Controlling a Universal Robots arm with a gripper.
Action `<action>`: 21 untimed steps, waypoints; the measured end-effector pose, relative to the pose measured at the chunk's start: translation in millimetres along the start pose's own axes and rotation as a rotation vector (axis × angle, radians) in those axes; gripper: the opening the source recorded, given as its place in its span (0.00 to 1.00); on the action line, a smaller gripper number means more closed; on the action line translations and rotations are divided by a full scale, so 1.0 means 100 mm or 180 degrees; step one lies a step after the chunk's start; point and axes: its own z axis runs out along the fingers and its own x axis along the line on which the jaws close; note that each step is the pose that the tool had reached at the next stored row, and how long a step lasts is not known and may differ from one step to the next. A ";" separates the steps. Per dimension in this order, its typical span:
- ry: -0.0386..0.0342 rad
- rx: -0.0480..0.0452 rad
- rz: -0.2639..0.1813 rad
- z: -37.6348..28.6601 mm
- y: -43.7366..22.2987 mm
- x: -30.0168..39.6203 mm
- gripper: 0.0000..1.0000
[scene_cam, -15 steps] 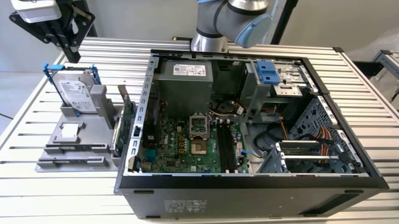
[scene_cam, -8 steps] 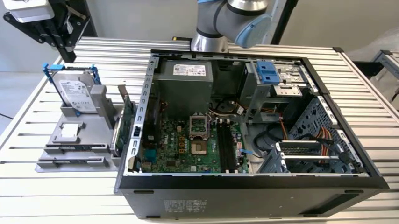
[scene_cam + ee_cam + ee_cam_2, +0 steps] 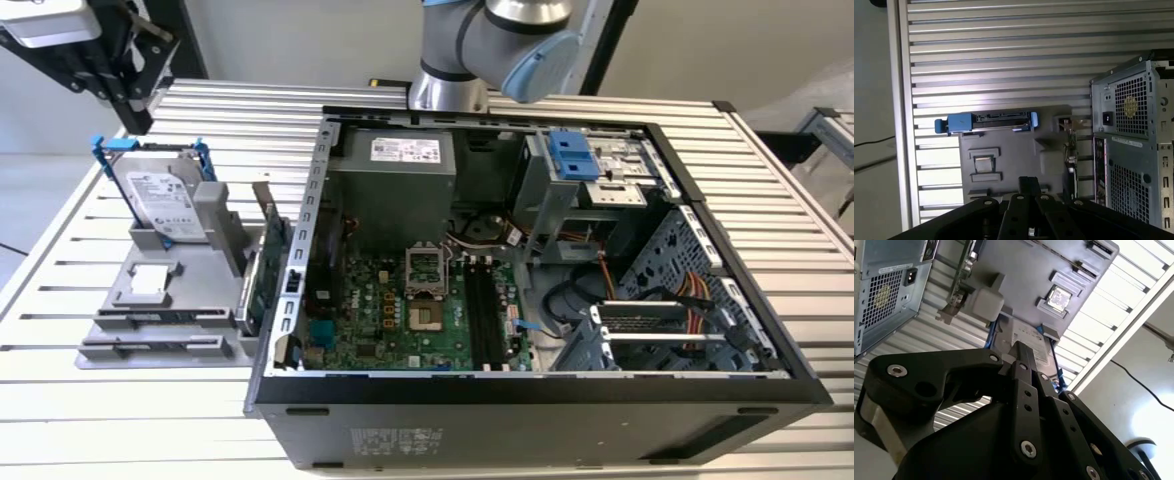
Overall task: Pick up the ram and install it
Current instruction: 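Reach for the ram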
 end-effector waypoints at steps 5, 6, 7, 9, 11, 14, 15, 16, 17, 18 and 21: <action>0.0000 0.0000 0.0000 -0.001 -0.004 0.053 0.00; 0.0000 0.0000 0.0000 -0.001 -0.004 0.064 0.00; 0.0000 0.0000 0.0000 -0.001 -0.005 0.074 0.00; 0.0000 0.0000 0.0000 -0.002 -0.007 0.095 0.00; 0.0000 0.0000 0.0000 -0.002 -0.008 0.117 0.00; 0.0000 0.0000 0.0000 -0.003 -0.011 0.148 0.00; 0.0000 0.0000 0.0000 -0.003 -0.011 0.158 0.00; 0.0000 0.0000 0.0000 -0.003 -0.012 0.169 0.00; 0.0000 0.0000 0.0000 -0.003 -0.013 0.178 0.00; 0.0000 0.0000 0.0000 -0.003 -0.014 0.188 0.00; 0.0000 0.0000 0.0000 -0.004 -0.015 0.217 0.00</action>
